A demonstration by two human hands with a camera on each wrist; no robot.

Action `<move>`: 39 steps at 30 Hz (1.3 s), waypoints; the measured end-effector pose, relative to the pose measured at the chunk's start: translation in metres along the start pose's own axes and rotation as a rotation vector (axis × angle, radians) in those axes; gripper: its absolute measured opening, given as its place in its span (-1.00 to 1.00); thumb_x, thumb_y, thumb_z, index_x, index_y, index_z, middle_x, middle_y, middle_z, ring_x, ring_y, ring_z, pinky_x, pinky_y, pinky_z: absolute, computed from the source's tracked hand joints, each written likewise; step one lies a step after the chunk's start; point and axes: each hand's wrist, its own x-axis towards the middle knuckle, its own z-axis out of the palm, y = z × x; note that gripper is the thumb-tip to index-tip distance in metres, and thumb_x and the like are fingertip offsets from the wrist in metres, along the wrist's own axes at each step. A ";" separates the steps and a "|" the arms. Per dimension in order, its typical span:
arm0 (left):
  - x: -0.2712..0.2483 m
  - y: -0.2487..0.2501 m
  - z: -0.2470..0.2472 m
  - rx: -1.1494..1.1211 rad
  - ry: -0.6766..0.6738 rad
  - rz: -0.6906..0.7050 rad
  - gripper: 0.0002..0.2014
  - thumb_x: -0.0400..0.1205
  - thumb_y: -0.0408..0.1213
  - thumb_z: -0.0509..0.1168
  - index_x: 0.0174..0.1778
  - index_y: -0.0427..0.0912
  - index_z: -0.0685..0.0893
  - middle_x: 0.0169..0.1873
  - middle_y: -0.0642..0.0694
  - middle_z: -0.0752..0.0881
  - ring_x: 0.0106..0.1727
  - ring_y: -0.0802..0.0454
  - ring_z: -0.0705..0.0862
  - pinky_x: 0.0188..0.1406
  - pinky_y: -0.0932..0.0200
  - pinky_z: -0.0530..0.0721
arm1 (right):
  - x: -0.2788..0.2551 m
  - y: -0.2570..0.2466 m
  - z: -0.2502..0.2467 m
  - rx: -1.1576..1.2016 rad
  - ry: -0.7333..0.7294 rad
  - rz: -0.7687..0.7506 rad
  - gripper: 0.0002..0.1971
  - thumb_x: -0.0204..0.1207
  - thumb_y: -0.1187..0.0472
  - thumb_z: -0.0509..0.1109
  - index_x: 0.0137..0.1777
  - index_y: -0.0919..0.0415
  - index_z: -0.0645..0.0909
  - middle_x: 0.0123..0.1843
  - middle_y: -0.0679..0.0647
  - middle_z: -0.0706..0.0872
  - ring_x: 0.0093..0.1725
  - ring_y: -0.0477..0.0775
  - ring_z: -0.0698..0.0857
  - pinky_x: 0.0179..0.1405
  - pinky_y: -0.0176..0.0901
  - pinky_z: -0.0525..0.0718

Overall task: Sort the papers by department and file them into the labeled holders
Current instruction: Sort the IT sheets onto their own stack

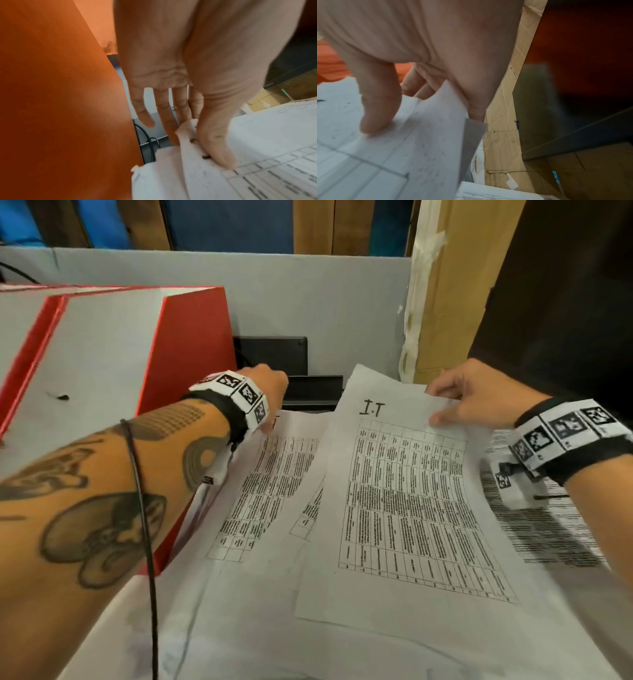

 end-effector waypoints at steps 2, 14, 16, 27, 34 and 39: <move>0.001 -0.002 -0.004 -0.028 0.091 -0.015 -0.63 0.41 -0.23 0.70 0.05 -0.18 0.75 -0.09 -0.16 0.76 -0.07 -0.22 0.79 -0.08 -0.08 0.83 | 0.000 -0.002 0.002 0.003 0.020 0.000 -0.73 0.42 0.43 0.66 -0.08 0.02 0.83 -0.15 -0.25 0.88 -0.18 -0.32 0.82 -0.15 -0.58 0.69; -0.031 0.023 -0.054 -0.362 0.316 0.213 -0.86 0.52 -0.38 0.49 -0.09 -0.07 0.89 -0.26 -0.04 0.83 -0.16 -0.09 0.78 -0.16 0.07 0.72 | 0.025 -0.045 0.028 -0.095 0.020 -0.136 -0.75 0.47 0.23 0.66 -0.26 0.22 0.62 0.34 -0.14 0.77 0.34 -0.09 0.67 0.42 -0.05 0.52; -0.036 0.026 -0.057 -0.536 0.296 0.275 -0.98 0.55 -0.21 0.58 -0.16 0.02 0.88 -0.27 0.12 0.84 -0.12 0.09 0.79 -0.02 0.12 0.74 | 0.027 -0.049 0.033 -0.036 0.006 -0.159 -0.76 0.47 0.26 0.66 -0.23 0.27 0.63 0.00 -0.03 0.84 0.01 -0.12 0.74 0.17 -0.04 0.65; -0.004 -0.006 -0.015 -0.302 -0.104 0.150 -0.71 0.50 0.10 0.49 -0.03 -0.01 0.88 -0.10 0.04 0.88 -0.07 0.04 0.85 -0.16 0.21 0.70 | -0.014 -0.005 -0.005 0.201 0.074 0.005 -0.49 0.30 0.61 0.61 0.17 0.12 0.78 0.06 0.00 0.88 0.04 -0.21 0.84 0.08 -0.26 0.76; 0.009 0.009 0.009 -0.034 -0.122 0.082 -0.44 0.16 0.16 0.69 0.04 0.01 0.85 -0.06 0.03 0.85 -0.12 0.02 0.81 -0.09 0.06 0.84 | -0.020 0.017 -0.015 0.327 0.148 -0.009 -0.51 0.19 0.73 0.59 0.11 0.37 0.77 -0.03 0.00 0.91 0.04 -0.10 0.87 0.07 -0.16 0.82; 0.007 -0.002 0.001 -0.052 0.113 0.032 -0.58 0.37 -0.01 0.69 0.01 -0.10 0.74 -0.07 -0.11 0.75 -0.15 -0.15 0.76 -0.22 0.00 0.79 | -0.020 0.023 -0.011 0.327 0.128 -0.036 -0.57 0.25 0.62 0.64 0.15 0.44 0.78 0.12 0.20 0.89 0.18 0.15 0.86 0.14 -0.14 0.83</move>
